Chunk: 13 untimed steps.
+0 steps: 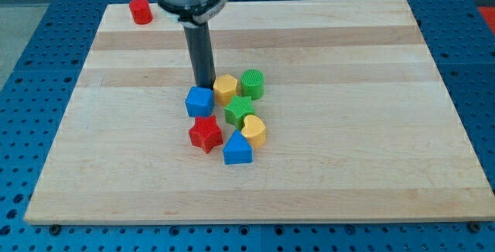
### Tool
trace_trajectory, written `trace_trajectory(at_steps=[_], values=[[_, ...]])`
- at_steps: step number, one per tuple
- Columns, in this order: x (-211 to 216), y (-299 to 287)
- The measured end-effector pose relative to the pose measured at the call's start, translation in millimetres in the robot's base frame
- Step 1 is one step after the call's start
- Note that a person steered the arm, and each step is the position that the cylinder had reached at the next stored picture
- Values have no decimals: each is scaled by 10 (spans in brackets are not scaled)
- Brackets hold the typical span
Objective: Slide the hexagon parallel to the right of the red circle
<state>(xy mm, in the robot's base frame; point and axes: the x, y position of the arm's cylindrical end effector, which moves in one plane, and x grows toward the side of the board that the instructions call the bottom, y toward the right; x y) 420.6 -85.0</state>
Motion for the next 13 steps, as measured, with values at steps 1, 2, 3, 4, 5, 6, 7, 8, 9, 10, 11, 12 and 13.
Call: trace_trajectory(at_steps=[1,2,3,4,5,6,7,8,9,10,11,12,13], values=[[247,-204],[523,-319],[574,-105],[465,211],[331,426],[151,456],[-63,466],[-274,466],[-482,466],[-615,377],[-714,190],[-838,54],[-973,-2]])
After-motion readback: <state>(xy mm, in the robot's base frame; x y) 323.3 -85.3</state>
